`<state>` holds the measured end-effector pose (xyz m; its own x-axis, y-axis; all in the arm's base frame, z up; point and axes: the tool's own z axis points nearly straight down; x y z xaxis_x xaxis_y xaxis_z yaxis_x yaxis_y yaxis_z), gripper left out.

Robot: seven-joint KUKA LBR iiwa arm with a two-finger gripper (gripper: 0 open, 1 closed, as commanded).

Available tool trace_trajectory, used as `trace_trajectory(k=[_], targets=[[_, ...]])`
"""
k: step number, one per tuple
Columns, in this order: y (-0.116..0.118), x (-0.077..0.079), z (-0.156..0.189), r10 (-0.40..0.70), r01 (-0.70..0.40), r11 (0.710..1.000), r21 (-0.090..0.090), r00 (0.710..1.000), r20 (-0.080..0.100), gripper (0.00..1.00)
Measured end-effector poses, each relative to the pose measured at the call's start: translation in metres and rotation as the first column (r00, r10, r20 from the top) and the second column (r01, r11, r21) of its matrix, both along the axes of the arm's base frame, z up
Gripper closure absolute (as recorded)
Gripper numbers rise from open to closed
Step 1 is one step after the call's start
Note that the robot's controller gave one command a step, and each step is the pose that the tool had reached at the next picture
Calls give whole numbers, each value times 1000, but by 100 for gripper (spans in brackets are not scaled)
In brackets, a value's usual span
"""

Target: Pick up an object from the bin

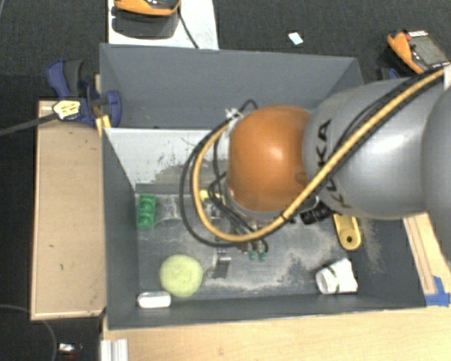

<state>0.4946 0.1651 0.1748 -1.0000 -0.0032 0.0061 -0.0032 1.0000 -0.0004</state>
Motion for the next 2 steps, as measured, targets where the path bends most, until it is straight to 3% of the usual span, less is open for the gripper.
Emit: trace_trajectory(k=[1, 2], targets=[[-1, 2, 4, -6, 6, 1000, 1, 1000, 8, 0], [25, -7, -42, -97, 97, 995, 2, 995, 6, 0]])
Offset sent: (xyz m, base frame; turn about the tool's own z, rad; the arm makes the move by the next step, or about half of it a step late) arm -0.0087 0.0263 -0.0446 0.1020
